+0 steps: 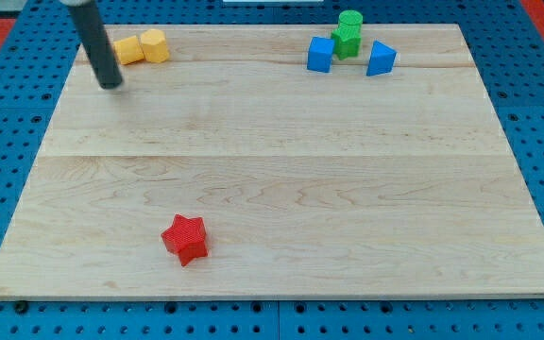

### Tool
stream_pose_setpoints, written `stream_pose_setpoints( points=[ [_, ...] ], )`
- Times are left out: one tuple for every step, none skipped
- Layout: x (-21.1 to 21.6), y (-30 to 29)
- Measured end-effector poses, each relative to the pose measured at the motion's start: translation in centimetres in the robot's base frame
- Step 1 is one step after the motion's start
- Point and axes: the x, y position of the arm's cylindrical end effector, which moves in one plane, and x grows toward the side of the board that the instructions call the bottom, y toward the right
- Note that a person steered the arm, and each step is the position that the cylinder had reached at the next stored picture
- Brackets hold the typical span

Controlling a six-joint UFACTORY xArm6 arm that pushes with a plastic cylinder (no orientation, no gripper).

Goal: Move the red star into the yellow heart

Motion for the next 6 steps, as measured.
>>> stream_pose_setpoints(
  points=[
    [10.5, 5.8],
    [15.3, 13.8],
    [20.7, 18.6],
    [25.2, 16.0],
    [22.4, 10.1],
    [18.4, 4.7]
  ],
)
